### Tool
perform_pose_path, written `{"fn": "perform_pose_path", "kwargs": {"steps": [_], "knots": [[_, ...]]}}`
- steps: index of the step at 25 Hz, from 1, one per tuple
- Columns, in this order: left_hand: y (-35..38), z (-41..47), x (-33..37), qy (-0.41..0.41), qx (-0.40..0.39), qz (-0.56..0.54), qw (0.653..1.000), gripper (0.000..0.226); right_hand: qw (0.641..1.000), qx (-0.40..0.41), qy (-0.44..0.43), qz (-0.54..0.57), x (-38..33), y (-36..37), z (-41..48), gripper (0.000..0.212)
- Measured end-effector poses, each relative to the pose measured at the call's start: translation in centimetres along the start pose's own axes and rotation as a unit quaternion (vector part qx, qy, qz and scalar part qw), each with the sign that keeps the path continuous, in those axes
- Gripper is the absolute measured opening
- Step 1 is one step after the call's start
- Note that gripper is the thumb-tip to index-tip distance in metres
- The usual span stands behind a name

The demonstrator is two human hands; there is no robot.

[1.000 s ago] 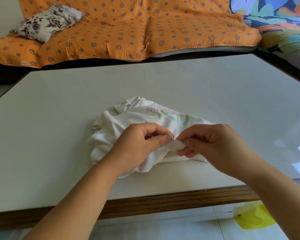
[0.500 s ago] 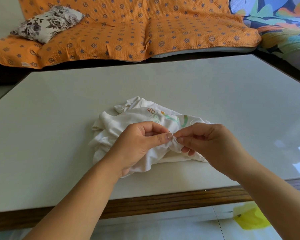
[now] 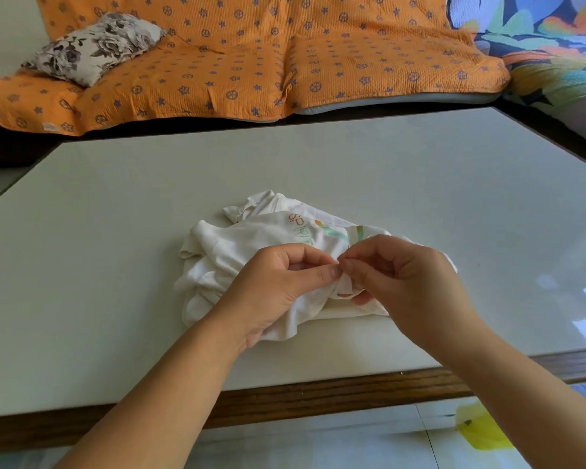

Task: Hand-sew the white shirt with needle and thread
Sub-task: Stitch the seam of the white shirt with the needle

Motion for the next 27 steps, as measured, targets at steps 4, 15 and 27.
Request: {"fn": "perform_pose_path", "kwargs": {"steps": [4,15,27], "knots": [[0.1,0.0,0.0,-0.009,0.004,0.001,1.000,0.031,1.000,0.010,-0.014,-0.013,-0.4,-0.3,0.4,0.013],[0.0,0.0,-0.2,-0.012,0.036,0.009,0.999,0.022,0.860,0.093,0.170,0.473,1.5,-1.0,1.6,0.017],[-0.5,-0.4,0.4,0.009,0.061,0.037,0.997,0.009,0.883,0.301,0.103,0.344,4.0,-7.0,2.7,0.011]]}}
Point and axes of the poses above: each hand's wrist, its own z-axis towards the middle knuckle, its own y-axis out of the palm, x = y × z, the point moved 6 cm from there along z, towards the middle knuckle, and after that the axes turned 12 degrees about -y, right-handed, at the moved point
